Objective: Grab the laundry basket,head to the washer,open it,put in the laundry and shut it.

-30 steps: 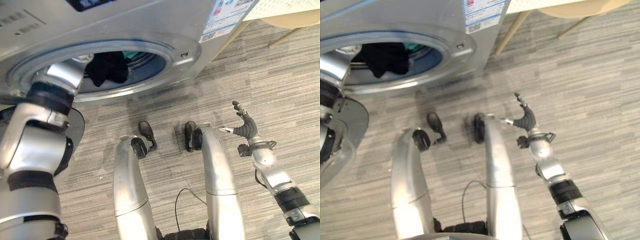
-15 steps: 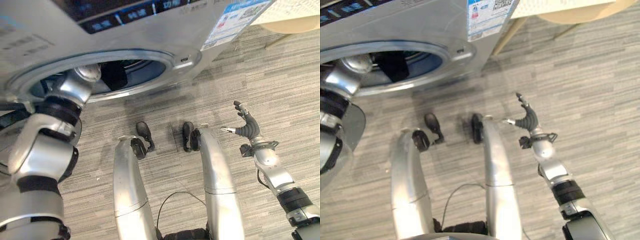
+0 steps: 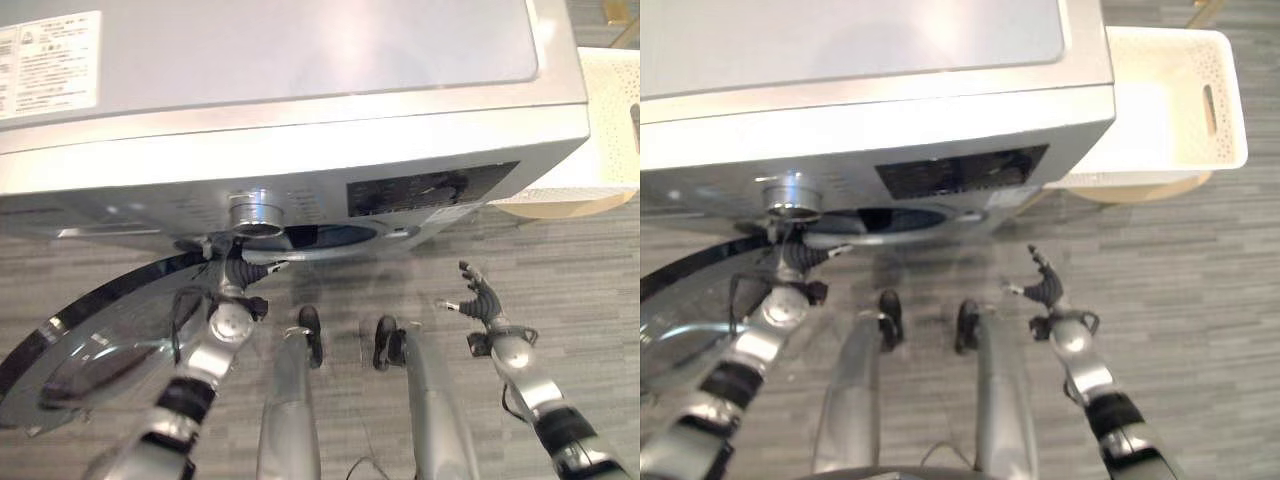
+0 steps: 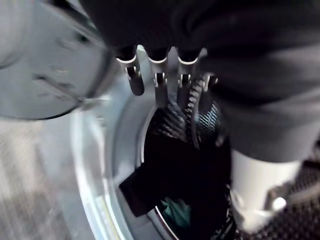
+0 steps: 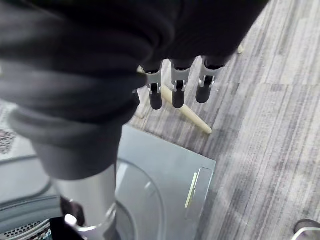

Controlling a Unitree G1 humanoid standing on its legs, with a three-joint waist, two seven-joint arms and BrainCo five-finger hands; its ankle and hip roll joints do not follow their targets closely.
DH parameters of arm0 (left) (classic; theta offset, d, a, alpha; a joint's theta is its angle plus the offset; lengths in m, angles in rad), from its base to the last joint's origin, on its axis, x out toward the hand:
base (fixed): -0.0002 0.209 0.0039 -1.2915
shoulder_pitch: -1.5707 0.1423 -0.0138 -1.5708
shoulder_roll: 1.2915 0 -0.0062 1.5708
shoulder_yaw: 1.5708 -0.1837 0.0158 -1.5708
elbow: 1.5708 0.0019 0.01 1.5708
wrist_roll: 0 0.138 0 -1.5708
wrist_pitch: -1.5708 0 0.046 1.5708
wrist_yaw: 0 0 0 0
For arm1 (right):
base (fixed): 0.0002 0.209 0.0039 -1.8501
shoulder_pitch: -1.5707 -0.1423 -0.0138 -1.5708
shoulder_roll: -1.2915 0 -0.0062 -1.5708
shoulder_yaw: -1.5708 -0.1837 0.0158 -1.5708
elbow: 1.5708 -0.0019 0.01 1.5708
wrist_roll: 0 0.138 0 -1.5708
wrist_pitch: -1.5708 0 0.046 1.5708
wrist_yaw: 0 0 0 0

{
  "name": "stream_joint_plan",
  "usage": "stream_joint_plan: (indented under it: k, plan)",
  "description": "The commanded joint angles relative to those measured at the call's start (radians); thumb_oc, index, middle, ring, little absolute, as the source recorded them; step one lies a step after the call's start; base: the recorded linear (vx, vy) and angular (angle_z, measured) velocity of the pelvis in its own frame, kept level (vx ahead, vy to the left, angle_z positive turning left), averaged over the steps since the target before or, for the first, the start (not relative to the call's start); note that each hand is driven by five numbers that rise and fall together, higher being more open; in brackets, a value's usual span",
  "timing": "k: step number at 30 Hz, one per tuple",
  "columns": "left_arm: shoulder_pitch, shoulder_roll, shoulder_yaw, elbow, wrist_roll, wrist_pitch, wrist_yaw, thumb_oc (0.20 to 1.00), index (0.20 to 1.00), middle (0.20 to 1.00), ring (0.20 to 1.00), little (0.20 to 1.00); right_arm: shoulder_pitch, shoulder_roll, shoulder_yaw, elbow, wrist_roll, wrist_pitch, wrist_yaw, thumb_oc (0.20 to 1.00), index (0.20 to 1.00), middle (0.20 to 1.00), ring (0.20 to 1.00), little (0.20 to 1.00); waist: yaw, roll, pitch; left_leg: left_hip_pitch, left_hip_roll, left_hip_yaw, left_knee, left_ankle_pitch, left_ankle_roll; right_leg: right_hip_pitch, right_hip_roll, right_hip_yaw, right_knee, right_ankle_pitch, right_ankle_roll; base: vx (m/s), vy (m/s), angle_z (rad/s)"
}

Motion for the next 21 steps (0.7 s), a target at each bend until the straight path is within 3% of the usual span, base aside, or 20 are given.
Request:
stream_joint_plan:
  k: [1, 2, 7, 14, 15, 18, 21]
  plan:
    - [0.008, 0.029, 0.037, 0.037, -0.056, -0.047, -0.044, 1.000, 1.000, 1.000, 1.000, 1.000, 0.064, -0.031, -0.033, 0.002, -0.037, -0.010, 0.022, 1.000, 1.000, 1.000, 1.000, 1.000, 0.005, 0.008, -0.022, 0.175, 0.018, 0.004, -0.160, 0.009, 0.002, 0.152, 0.012, 0.032, -0.319, 0.167, 0.098, 0.01, 0.048, 0.19]
    - [0.009, 0.029, 0.037, 0.037, -0.056, -0.047, -0.044, 1.000, 1.000, 1.000, 1.000, 1.000, 0.064, -0.031, -0.033, 0.002, -0.037, -0.010, 0.022, 1.000, 1.000, 1.000, 1.000, 1.000, 0.005, 0.008, -0.019, 0.181, 0.018, 0.004, -0.163, 0.010, 0.002, 0.157, 0.012, 0.032, -0.321, 0.168, 0.098, 0.04, 0.086, 0.14]
    - [0.185, -0.020, 0.071, 0.135, -0.039, -0.023, -0.109, 1.000, 1.000, 1.000, 1.000, 1.000, 0.140, 0.002, -0.068, 0.098, -0.069, 0.001, 0.048, 1.000, 1.000, 1.000, 1.000, 1.000, 0.020, 0.001, -0.067, 0.471, -0.014, 0.027, -0.407, 0.056, -0.004, 0.451, 0.014, 0.012, -0.565, 0.234, 0.143, 0.17, 0.102, 0.06]
    - [0.246, -0.038, 0.095, 0.238, 0.010, -0.001, -0.137, 1.000, 1.000, 1.000, 1.000, 1.000, 0.182, 0.027, -0.087, 0.174, -0.081, 0.012, 0.069, 1.000, 1.000, 1.000, 1.000, 1.000, 0.026, -0.006, -0.156, 0.651, -0.051, 0.054, -0.567, 0.073, 0.009, 0.620, 0.015, 0.032, -0.755, 0.299, 0.181, 0.15, 0.141, -0.09]
    - [0.251, -0.039, 0.098, 0.259, 0.023, -0.002, -0.138, 1.000, 1.000, 1.000, 1.000, 1.000, 0.194, 0.034, -0.087, 0.185, -0.088, 0.015, 0.071, 1.000, 1.000, 1.000, 1.000, 1.000, 0.030, -0.006, -0.174, 0.690, -0.065, 0.066, -0.622, 0.083, 0.015, 0.639, 0.010, 0.037, -0.786, 0.319, 0.199, 0.04, 0.170, -0.28]
    - [0.223, -0.032, 0.105, 0.284, 0.025, -0.008, -0.120, 1.000, 1.000, 1.000, 1.000, 1.000, 0.179, 0.044, -0.080, 0.199, -0.092, 0.022, 0.064, 1.000, 1.000, 1.000, 1.000, 1.000, 0.029, -0.004, -0.156, 0.686, -0.065, 0.082, -0.664, 0.114, 0.024, 0.573, 0.000, 0.059, -0.728, 0.348, 0.231, -0.16, 0.152, -0.33]
    - [0.184, -0.003, 0.097, 0.274, 0.037, -0.008, -0.114, 1.000, 1.000, 1.000, 1.000, 1.000, 0.172, 0.054, -0.065, 0.220, -0.088, 0.022, 0.064, 1.000, 1.000, 1.000, 1.000, 1.000, 0.036, 0.011, -0.134, 0.637, -0.043, 0.074, -0.647, 0.157, 0.036, 0.548, 0.040, 0.082, -0.537, 0.248, 0.220, -0.29, 0.060, -0.30]
